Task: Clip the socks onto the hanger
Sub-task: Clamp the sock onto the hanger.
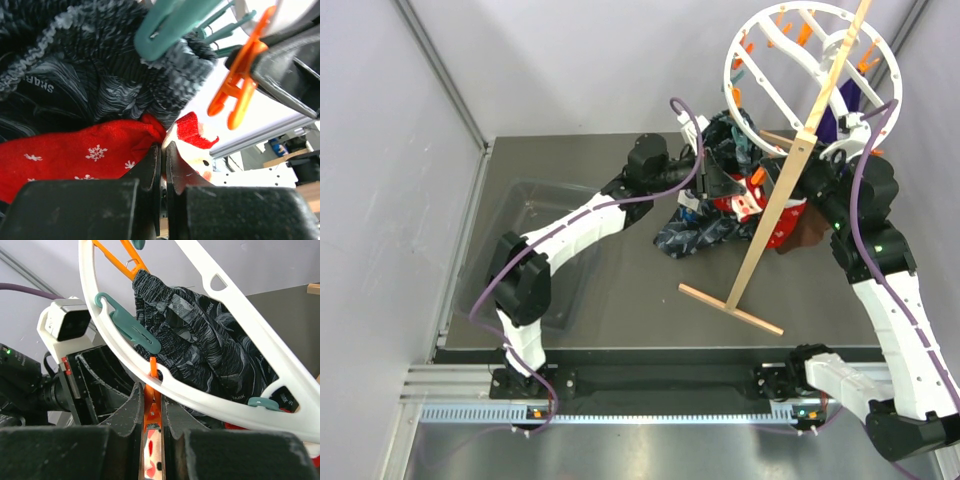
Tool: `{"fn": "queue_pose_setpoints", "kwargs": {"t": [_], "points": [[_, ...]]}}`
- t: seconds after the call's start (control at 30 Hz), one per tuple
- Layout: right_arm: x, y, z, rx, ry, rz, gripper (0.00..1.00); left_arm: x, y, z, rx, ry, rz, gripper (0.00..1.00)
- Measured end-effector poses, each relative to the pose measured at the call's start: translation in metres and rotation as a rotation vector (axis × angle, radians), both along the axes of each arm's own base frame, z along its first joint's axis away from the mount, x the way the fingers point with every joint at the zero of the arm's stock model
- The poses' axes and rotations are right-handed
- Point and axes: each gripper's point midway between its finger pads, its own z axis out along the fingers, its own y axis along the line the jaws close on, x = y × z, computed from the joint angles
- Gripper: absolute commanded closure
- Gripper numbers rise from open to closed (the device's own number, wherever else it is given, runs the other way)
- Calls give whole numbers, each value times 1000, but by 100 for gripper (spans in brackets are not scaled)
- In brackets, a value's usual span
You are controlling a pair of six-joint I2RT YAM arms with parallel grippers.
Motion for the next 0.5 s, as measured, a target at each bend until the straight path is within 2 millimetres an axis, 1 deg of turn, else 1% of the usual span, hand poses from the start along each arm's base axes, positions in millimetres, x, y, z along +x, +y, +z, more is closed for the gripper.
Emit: {"fn": "queue_pose_setpoints", "kwargs": {"t": [0.17, 0.3, 0.5], "points": [[1, 1, -1, 1, -3, 3, 100, 1, -3, -3, 6, 55, 5, 100], [4, 1, -7, 2, -5, 2, 100, 1, -3, 3, 4, 68, 5, 100], [6, 1, -5, 4, -15, 1, 100, 0, -3, 11, 13, 77, 4, 100]]}}
